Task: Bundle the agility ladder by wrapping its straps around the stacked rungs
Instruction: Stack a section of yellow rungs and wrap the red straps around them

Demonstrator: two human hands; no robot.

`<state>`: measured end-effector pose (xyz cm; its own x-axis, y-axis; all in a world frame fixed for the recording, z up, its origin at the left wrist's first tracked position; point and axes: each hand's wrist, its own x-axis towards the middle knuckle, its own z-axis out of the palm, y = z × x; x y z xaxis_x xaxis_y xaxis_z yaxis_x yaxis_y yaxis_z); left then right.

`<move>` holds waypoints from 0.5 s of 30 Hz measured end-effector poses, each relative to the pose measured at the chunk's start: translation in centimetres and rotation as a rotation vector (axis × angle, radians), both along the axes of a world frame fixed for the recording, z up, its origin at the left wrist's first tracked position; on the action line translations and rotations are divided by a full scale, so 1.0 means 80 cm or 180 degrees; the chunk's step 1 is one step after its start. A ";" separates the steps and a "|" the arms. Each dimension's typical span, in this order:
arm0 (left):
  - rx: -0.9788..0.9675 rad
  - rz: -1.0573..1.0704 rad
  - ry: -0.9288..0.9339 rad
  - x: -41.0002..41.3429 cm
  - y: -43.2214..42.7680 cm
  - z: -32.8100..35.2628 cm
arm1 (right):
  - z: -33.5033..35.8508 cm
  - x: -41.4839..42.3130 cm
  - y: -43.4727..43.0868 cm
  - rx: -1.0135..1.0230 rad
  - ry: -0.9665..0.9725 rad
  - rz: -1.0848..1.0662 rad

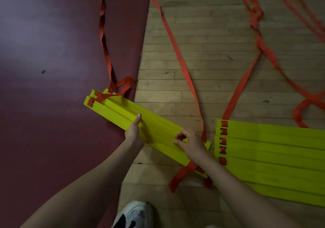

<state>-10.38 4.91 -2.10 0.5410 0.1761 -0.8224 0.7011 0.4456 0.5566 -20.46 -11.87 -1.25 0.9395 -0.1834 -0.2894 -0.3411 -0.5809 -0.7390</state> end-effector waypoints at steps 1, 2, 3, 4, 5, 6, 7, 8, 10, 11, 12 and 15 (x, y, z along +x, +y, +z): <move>-0.0013 0.0009 0.0021 -0.001 0.002 -0.007 | -0.002 -0.002 0.002 -0.0034 0.0053 0.0027; -0.0056 0.0001 0.0014 -0.002 0.006 -0.019 | -0.004 -0.005 0.003 -0.0076 0.0102 0.0055; -0.0099 -0.0025 0.0022 -0.004 0.008 -0.023 | -0.006 -0.009 0.003 -0.0118 0.0148 0.0064; -0.0089 -0.0037 0.0075 -0.009 0.006 -0.021 | -0.008 -0.012 0.003 -0.0158 0.0175 0.0056; -0.0096 -0.0001 0.0086 -0.013 0.005 -0.019 | -0.008 -0.016 0.002 -0.0211 0.0220 0.0058; -0.0129 0.0022 0.0082 -0.017 0.004 -0.017 | -0.007 -0.019 0.001 -0.0271 0.0257 0.0087; -0.0224 0.0033 0.0073 -0.021 0.005 -0.018 | -0.006 -0.023 0.000 -0.0324 0.0280 0.0153; -0.0329 0.0021 0.0049 -0.024 0.006 -0.020 | -0.005 -0.026 -0.002 -0.0342 0.0287 0.0246; -0.0584 -0.0086 -0.0020 -0.030 0.006 -0.020 | -0.003 -0.030 -0.007 -0.0316 0.0328 0.0453; -0.0644 -0.0133 -0.0054 -0.031 0.006 -0.018 | -0.003 -0.031 -0.008 -0.0330 0.0392 0.0549; -0.0645 -0.0154 -0.0057 -0.031 0.005 -0.015 | -0.003 -0.031 -0.008 -0.0360 0.0475 0.0632; -0.0715 -0.0232 -0.0042 -0.028 0.003 -0.012 | -0.010 -0.030 0.003 -0.0295 0.0585 0.0706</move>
<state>-12.61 5.11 -3.07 0.5564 -0.0505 -0.8294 0.7294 0.5077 0.4584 -22.84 -11.66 -2.04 0.8929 -0.0132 -0.4500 -0.3216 -0.7183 -0.6170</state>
